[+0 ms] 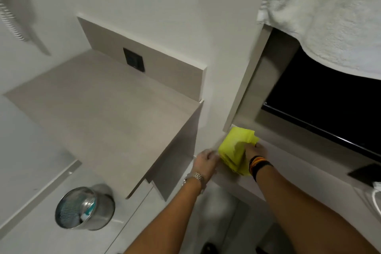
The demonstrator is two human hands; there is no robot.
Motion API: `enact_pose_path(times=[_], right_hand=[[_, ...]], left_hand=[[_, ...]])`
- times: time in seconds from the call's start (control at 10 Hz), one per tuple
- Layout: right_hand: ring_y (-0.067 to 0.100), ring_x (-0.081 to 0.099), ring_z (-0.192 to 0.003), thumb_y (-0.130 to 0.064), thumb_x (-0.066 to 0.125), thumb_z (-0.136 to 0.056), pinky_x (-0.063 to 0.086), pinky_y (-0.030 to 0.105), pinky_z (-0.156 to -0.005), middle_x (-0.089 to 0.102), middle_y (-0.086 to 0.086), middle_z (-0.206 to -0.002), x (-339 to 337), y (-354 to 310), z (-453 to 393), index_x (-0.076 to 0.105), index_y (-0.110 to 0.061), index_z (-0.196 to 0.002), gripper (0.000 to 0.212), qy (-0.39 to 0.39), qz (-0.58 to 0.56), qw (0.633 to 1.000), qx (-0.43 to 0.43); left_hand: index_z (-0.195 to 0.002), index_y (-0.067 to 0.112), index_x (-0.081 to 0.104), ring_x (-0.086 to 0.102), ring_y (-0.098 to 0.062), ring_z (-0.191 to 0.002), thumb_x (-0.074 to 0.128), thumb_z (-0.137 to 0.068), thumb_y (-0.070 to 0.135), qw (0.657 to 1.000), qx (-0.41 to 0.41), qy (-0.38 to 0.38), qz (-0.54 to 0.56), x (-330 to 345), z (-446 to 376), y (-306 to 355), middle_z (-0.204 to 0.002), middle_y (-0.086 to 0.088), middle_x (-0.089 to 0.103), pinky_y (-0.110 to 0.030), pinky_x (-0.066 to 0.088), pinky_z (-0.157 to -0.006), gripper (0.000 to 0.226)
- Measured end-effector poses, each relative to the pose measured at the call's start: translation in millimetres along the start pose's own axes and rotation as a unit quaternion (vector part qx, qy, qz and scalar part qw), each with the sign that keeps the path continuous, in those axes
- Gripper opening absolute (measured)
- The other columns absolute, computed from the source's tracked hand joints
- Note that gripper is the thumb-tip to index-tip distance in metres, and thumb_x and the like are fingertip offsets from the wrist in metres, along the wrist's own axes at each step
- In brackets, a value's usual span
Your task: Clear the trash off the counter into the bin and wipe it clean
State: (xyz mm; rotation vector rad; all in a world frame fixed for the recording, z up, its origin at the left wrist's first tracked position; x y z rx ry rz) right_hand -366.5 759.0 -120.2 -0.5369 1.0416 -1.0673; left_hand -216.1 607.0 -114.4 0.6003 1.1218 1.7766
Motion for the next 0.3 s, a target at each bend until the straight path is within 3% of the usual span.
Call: enact_pose_path(times=[0.1,0.2,0.3], right_hand=[[0.040,0.044,-0.136,-0.025,0.059,-0.096,0.034,0.041,-0.110,0.046,0.025,-0.148,7,-13,-9,0.046,0.006,-0.141,0.055,-0.035,0.051,0.998,-0.018],[0.041,0.041,-0.139,-0.028,0.063,-0.094,0.033,0.044,-0.114,0.042,0.029,-0.149,14,-31,2,0.040,0.010,-0.143,0.065,-0.034,0.073,0.994,-0.077],[0.042,0.037,-0.141,-0.033,0.066,-0.091,0.029,0.046,-0.117,0.038,0.029,-0.152,6,-14,31,0.034,0.008,-0.147,0.077,-0.038,0.086,0.988,-0.123]], left_hand=[[-0.133,0.013,0.063,0.061,-0.028,-0.125,0.055,-0.099,0.030,0.989,0.052,0.074,-0.114,-38,-3,20,-0.135,-0.014,0.065,-0.044,0.048,-0.110,0.039],[-0.149,0.015,0.045,0.037,-0.025,-0.148,0.041,-0.104,0.044,0.933,0.152,0.194,-0.263,-119,-6,78,-0.159,-0.009,0.042,-0.036,0.024,-0.124,0.054],[-0.157,0.017,0.027,0.014,-0.027,-0.157,0.031,-0.104,0.048,0.856,0.215,0.287,-0.372,-175,4,134,-0.168,-0.010,0.017,-0.044,0.008,-0.128,0.062]])
Point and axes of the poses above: each hand's wrist, its own z-axis away from the middle knuckle, its own x-axis out of the palm, y = z × x, the point moved 6 cm from there along -z, towards the middle knuckle
